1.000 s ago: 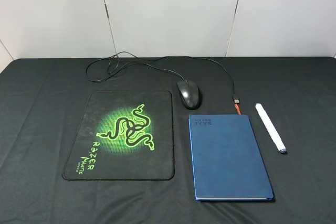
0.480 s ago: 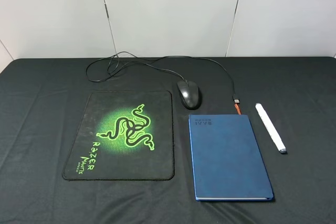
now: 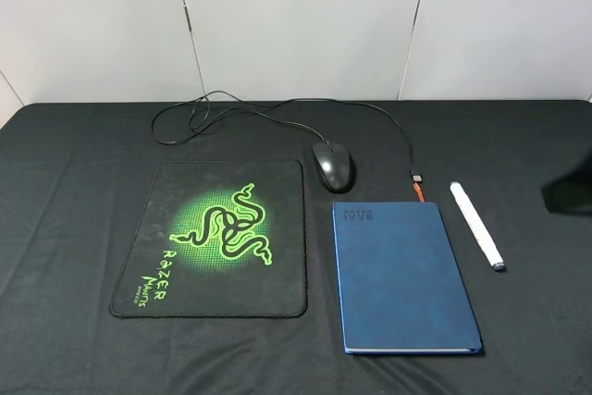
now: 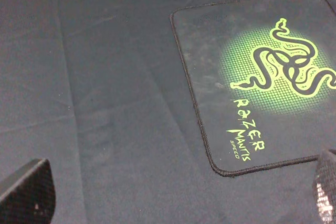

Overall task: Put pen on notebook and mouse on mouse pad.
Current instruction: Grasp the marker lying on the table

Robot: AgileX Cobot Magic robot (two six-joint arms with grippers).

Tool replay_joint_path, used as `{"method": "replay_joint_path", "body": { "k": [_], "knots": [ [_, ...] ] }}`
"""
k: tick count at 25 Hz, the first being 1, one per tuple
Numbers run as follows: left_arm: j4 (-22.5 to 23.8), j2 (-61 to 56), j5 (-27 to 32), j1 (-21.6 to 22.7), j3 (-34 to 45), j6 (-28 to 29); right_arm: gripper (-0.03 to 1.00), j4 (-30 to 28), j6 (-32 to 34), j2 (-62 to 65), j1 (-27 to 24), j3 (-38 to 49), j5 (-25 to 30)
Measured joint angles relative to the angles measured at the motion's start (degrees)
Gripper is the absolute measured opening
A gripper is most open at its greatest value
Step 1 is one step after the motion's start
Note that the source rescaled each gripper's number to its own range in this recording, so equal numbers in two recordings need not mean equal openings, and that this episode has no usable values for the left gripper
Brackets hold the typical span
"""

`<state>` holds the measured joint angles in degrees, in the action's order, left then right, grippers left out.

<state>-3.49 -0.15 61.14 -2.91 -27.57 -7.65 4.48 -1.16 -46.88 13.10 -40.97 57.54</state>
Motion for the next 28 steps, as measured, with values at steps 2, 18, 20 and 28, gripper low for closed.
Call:
{"method": "replay_joint_path", "body": {
  "k": [2, 18, 20, 28],
  "knots": [
    [0.0, 0.0, 0.0, 0.0, 0.0, 0.0, 1.0, 0.7, 0.1, -3.6, 0.0, -2.4, -0.3],
    [0.0, 0.0, 0.0, 0.0, 0.0, 0.0, 1.0, 1.7, 1.8, -32.1, 0.0, -6.4, -7.1],
    [0.0, 0.0, 0.0, 0.0, 0.0, 0.0, 1.0, 1.7, 1.8, -34.5, 0.0, -6.4, -8.4],
    [0.0, 0.0, 0.0, 0.0, 0.0, 0.0, 1.0, 1.0, 1.8, -42.2, 0.0, -6.5, -13.8]
  ]
}}
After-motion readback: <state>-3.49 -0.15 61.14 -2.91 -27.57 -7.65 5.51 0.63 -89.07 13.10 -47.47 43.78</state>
